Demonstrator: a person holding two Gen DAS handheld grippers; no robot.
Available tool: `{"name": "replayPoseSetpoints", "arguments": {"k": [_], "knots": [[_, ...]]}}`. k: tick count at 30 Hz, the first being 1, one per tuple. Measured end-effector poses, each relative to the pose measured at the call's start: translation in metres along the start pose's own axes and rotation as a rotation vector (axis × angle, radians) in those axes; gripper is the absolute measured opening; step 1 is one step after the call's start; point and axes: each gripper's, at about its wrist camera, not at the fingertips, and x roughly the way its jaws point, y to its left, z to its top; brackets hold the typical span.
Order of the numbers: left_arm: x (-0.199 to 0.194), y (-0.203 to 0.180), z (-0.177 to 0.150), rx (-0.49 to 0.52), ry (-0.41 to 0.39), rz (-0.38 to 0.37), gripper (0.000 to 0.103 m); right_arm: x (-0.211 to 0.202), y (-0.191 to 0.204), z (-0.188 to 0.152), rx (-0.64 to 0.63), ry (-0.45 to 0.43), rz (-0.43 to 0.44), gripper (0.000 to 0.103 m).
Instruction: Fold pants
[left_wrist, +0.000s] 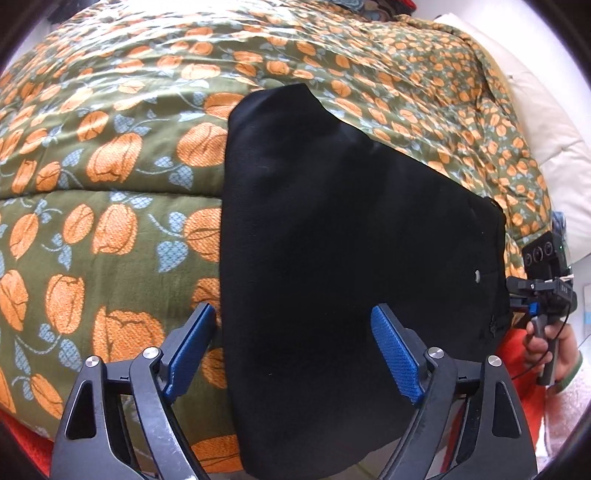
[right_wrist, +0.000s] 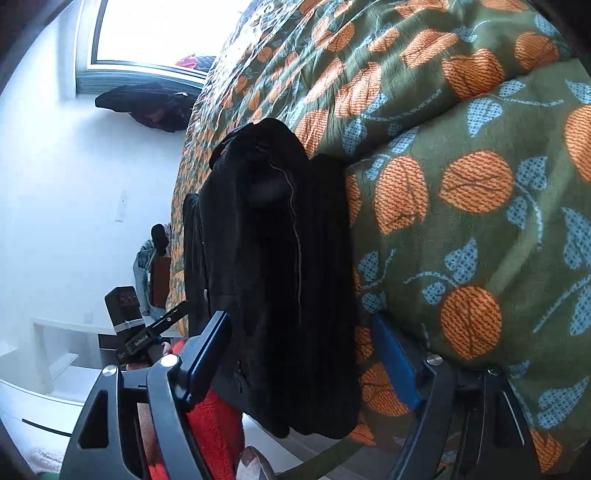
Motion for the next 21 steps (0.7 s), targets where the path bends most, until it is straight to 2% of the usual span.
{"name": "replayPoseSetpoints", "arguments": {"k": [1,2,3,4,6,9,11,14,17,21], "knots": [[0.003,-0.003,0.0,-0.001,0.008,0.026,0.081,0.008,0.005,0.002,-0.012,0.029,0.004,0.078],[0.003,-0.006,-0.001,0.004,0.01,0.059,0.078,0.012,0.01,0.003,-0.04,0.047,-0.033,0.076],[0.002,-0.01,-0.001,0.008,0.016,0.089,0.065,0.017,0.016,0.003,-0.081,0.058,-0.091,0.059],[-0.001,-0.012,-0.001,0.001,0.016,0.094,0.042,0.019,0.024,0.003,-0.123,0.056,-0.149,0.053],[-0.014,-0.018,0.001,-0.016,0.004,0.113,0.021,0.017,0.043,-0.005,-0.196,0.026,-0.206,0.043],[-0.035,-0.04,0.002,0.043,-0.043,0.157,0.017,0.012,0.086,-0.018,-0.365,-0.02,-0.329,0.037],[-0.048,-0.052,0.002,0.073,-0.075,0.163,0.016,0.01,0.109,-0.027,-0.438,-0.057,-0.377,0.035],[-0.066,-0.068,0.007,0.106,-0.128,0.138,0.016,0.008,0.134,-0.032,-0.502,-0.105,-0.394,0.033],[-0.082,-0.076,0.02,0.14,-0.183,0.144,0.016,0.009,0.156,-0.031,-0.567,-0.135,-0.4,0.033],[-0.09,-0.067,0.062,0.158,-0.249,0.168,0.016,0.016,0.186,-0.006,-0.639,-0.192,-0.402,0.033]]}}
